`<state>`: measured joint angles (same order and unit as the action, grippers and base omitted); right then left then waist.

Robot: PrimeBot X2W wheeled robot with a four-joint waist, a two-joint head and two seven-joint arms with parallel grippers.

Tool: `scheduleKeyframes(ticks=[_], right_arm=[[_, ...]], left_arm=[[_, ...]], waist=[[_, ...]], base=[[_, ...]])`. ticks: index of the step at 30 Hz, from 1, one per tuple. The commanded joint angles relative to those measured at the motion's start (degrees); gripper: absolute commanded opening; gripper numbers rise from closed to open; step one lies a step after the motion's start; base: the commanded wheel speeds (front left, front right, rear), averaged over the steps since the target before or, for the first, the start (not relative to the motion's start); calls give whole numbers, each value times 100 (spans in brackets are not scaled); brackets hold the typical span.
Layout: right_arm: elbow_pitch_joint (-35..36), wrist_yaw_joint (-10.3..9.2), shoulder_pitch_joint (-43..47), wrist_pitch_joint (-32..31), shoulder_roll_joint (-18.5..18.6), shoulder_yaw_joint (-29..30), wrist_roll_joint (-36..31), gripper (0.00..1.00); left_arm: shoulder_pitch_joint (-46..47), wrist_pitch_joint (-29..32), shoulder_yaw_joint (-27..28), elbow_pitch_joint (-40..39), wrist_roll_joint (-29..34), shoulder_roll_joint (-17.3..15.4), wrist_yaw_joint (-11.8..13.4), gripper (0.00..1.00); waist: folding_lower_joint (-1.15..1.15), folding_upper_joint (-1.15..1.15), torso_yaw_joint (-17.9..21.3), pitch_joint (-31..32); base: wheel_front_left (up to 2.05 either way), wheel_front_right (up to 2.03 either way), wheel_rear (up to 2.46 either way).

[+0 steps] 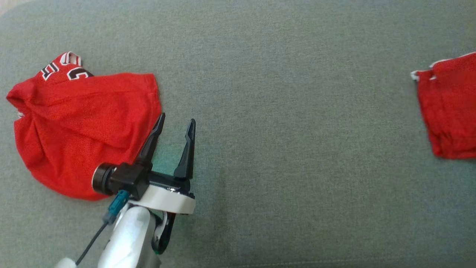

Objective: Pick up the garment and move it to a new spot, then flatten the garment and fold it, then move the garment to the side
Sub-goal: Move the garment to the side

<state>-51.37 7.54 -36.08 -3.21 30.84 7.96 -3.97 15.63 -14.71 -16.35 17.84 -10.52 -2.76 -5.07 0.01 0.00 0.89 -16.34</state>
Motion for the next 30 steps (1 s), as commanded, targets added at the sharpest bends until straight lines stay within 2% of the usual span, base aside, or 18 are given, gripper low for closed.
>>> scheduleKeyframes(ticks=[1, 12, 13, 14, 15, 20, 23, 24, 30], right_arm=[[83, -5, -76, 90, 233, 40, -78, 0], [-259, -5, -337, 293, -5, 858, -589, 0], [-270, -5, -353, 310, -32, 917, -630, 21], [-271, -5, -369, 346, -65, 974, -662, 78], [-276, -5, -387, 381, -113, 1019, -671, 100], [-214, -5, -473, 593, -376, 1065, -666, 100], [19, -5, -525, 901, -747, 881, -539, 100], [19, -5, -525, 901, -747, 881, -539, 100], [777, -5, -309, 1398, -1597, 350, -68, 100]], left_arm=[[223, -29, 208, -192, 49, -11, -1, 100], [248, -29, 262, -166, 105, -11, -26, 100], [249, -29, 266, -161, 113, -11, -29, 100], [248, -29, 271, -157, 119, -11, -30, 100], [245, -29, 276, -151, 123, -11, -32, 100], [198, -29, 296, -121, 111, -11, -27, 100], [119, -29, 318, -131, 71, -11, -3, 100], [119, -29, 318, -131, 71, -11, -3, 100], [-61, -29, 375, -181, 36, -11, 27, 100]], waist=[[-1, 0, -19, -24], [-1, 0, -33, -82], [-1, 0, -32, -75], [-1, 0, -29, -67], [-1, 0, -27, -54], [-1, 0, 11, 75], [-1, 0, 69, 276], [-1, 0, 69, 276], [-1, 0, 183, 716]], base=[[0, 0, 0], [0, 0, 0], [0, 0, 0], [0, 0, 0], [0, 0, 0], [0, 0, 0], [0, 0, 0], [0, 0, 0], [0, 0, 0]])
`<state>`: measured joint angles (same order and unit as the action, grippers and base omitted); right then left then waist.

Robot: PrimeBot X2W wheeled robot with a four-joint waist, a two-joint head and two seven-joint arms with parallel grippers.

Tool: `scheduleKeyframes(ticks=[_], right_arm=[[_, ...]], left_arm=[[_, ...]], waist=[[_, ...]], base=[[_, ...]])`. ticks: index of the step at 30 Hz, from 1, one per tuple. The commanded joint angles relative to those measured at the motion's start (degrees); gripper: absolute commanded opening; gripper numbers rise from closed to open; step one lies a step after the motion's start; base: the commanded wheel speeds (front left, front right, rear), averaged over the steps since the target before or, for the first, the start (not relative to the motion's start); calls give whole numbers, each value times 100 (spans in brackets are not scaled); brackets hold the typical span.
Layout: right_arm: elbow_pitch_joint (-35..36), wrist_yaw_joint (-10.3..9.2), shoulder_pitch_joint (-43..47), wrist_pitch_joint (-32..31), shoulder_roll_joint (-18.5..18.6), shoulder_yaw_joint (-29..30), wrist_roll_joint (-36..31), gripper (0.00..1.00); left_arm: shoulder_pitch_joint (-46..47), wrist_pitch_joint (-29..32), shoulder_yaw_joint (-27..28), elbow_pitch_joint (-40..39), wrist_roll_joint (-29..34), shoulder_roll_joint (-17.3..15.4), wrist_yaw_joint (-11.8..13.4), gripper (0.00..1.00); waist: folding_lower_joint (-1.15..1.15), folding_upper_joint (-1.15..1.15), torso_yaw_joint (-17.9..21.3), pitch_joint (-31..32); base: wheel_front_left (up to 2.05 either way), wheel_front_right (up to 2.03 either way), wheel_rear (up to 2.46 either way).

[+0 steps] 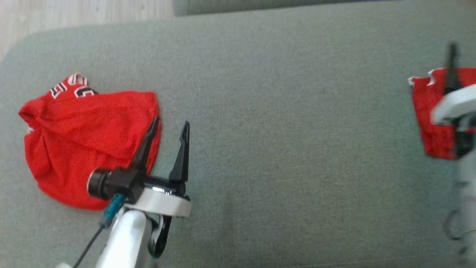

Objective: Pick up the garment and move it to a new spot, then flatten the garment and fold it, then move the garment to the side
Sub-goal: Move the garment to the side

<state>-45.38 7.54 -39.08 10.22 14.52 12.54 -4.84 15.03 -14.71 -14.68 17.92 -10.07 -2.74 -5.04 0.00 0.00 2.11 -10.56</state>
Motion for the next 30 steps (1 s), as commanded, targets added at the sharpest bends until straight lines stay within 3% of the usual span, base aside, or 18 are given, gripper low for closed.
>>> scheduleKeyframes(ticks=[1, 6, 13, 21, 30], right_arm=[[352, -5, 87, 105, -124, -225, 127, 100], [1302, -5, 769, 254, -731, -693, 825, 100], [2334, -5, 2008, 345, -1095, -1155, 1515, 100], [2568, -5, 2981, 422, -1160, -1491, 1737, 100], [2613, -5, 3168, 465, -1163, -1639, 1843, 100]], left_arm=[[-42, -29, 218, -197, -14, -14, 27, 100], [-261, -29, 250, -218, -42, -14, 38, 100], [-541, -29, 238, -260, -65, -14, 47, 100], [-761, -29, 162, -275, -129, -14, 61, 100], [-808, -29, 120, -282, -182, -14, 107, 100]], waist=[[0, 0, 81, 213], [0, 0, 157, 537], [0, 0, 177, 755], [0, 0, 135, 838], [0, 0, 100, 840]], base=[[0, 0, 0], [0, 0, 0], [0, 0, 0], [0, 0, 0], [0, 0, 0]])
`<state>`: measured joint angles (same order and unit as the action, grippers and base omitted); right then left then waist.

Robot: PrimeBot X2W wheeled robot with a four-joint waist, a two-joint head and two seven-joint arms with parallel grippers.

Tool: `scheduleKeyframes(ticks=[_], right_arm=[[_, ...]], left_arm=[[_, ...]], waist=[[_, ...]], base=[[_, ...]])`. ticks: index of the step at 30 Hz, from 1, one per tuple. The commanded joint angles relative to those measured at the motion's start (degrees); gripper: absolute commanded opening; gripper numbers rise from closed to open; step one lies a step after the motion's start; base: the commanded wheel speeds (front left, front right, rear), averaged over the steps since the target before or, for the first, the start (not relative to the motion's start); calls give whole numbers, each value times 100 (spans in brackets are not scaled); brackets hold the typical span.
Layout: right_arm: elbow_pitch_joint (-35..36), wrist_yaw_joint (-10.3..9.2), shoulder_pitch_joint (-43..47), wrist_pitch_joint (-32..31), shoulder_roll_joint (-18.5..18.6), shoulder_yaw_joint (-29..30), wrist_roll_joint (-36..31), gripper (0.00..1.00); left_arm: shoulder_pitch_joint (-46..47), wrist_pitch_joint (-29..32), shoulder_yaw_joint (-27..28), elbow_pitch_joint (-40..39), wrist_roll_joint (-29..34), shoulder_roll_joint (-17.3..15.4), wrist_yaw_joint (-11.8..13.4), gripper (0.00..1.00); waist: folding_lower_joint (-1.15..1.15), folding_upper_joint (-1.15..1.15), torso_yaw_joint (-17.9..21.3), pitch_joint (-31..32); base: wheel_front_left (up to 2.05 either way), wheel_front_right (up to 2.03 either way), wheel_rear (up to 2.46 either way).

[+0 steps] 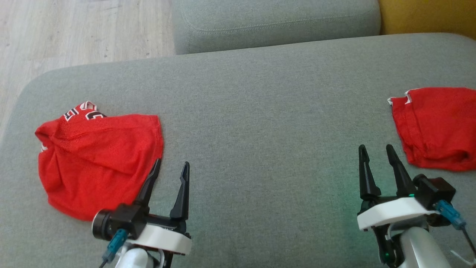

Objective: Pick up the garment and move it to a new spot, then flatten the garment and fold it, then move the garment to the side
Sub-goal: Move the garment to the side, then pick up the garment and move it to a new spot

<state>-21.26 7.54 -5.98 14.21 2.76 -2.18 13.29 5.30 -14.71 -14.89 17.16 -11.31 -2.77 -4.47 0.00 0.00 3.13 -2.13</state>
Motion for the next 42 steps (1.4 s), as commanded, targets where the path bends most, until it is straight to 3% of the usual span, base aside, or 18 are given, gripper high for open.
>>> scheduleKeyframes(ticks=[1, 11, 30, 36, 42], right_arm=[[209, -5, -147, 68, 13, -171, 30, 100], [303, -5, -94, 76, 12, -320, 92, 100], [345, -5, 303, 78, 12, -1118, 261, 100], [336, -5, 315, 78, 12, -1199, 293, 100], [354, -5, 190, 78, 12, -1159, 251, 100]], left_arm=[[172, -29, 137, -210, -60, -10, 54, 100], [230, -29, 150, -227, -57, -10, 83, 100], [-81, -29, 334, -80, 74, -10, 66, 100], [-125, -29, 408, -49, 108, -11, 52, 100], [170, -20, 336, 143, 216, -98, -24, 100]], waist=[[0, 0, -7, -6], [0, 0, -262, 0], [0, 0, -1684, 349], [0, 0, -1781, 320], [0, 0, -1605, 39]], base=[[0, 0, 0], [0, 0, 0], [0, 0, 0], [0, 0, 0], [0, 0, 0]])
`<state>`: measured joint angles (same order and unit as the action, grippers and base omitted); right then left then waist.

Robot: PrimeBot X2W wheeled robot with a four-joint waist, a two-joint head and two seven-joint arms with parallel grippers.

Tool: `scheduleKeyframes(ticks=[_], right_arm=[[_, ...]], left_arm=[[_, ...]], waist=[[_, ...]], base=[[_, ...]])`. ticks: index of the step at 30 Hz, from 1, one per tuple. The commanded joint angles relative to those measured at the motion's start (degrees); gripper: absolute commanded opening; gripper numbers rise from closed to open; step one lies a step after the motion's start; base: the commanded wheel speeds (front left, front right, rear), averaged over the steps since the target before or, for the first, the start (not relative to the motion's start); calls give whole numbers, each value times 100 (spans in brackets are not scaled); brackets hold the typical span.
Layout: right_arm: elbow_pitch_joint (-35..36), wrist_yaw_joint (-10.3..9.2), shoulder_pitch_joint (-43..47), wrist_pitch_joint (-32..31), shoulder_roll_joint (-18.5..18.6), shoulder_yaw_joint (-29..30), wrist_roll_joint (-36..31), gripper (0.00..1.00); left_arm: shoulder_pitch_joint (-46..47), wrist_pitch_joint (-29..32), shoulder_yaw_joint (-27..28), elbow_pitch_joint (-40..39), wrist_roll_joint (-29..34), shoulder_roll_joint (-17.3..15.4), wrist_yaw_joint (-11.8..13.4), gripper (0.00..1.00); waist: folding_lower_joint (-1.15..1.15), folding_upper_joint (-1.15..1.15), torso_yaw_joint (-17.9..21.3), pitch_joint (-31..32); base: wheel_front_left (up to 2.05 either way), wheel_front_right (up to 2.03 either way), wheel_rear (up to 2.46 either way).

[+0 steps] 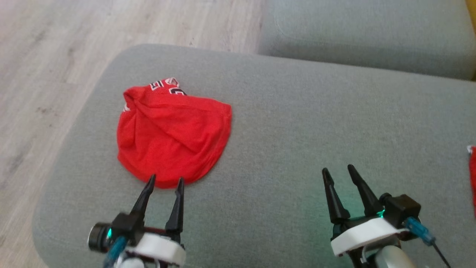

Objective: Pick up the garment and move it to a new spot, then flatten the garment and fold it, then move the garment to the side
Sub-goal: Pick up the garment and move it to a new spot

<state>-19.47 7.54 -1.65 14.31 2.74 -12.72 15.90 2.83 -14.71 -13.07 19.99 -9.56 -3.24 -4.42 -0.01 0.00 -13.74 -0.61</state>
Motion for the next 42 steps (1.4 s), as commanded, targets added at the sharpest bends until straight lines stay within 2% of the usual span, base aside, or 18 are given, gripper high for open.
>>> scheduleKeyframes(ticks=[1, 11, 15, 22, 23, 24, 33, 39, 42], right_arm=[[186, -5, -271, 69, 14, -79, -26, 100], [350, -5, -676, 69, 14, -39, -174, 100], [411, -5, -812, 69, 14, -49, -140, 100], [487, -5, -937, 69, 14, -39, -107, 100], [494, -5, -939, 69, 14, -34, -102, 100], [495, -5, -941, 69, 14, -36, -99, 100], [374, -5, -977, 69, 14, -44, -54, 100], [343, -5, -989, 69, 14, -140, 49, 100], [333, -5, -991, 69, 14, -161, 128, 100]], left_arm=[[541, 52, 89, -49, 64, -73, -61, 100], [2415, 1701, -582, 1390, -113, -169, -284, 100], [2991, 1929, -549, 2082, -161, -253, -278, 100], [3573, 1763, -381, 3084, -173, -379, 25, 100], [3618, 1759, -375, 3212, -198, -377, 13, 80], [3660, 1692, -380, 3296, -213, -377, -10, 0], [3902, 560, -586, 3289, -578, -106, -266, 0], [4094, 149, -1049, 2795, -933, 20, -302, 0], [4166, 98, -1475, 2436, -1285, 31, -304, 0]], waist=[[1, 0, 121, -187], [1, 0, 631, -1106], [1, 0, 871, -1387], [1, 0, 1156, -1645], [1, 0, 1177, -1652], [1, 0, 1198, -1652], [1, 0, 1405, -1376], [1, 0, 1745, -1164], [1, 0, 1990, -1107]], base=[[0, 0, 0], [0, 0, 0], [0, 0, 0], [0, 0, 0], [0, 0, 0], [0, 0, 0], [0, 0, 0], [0, 0, 0], [0, 0, 0]])
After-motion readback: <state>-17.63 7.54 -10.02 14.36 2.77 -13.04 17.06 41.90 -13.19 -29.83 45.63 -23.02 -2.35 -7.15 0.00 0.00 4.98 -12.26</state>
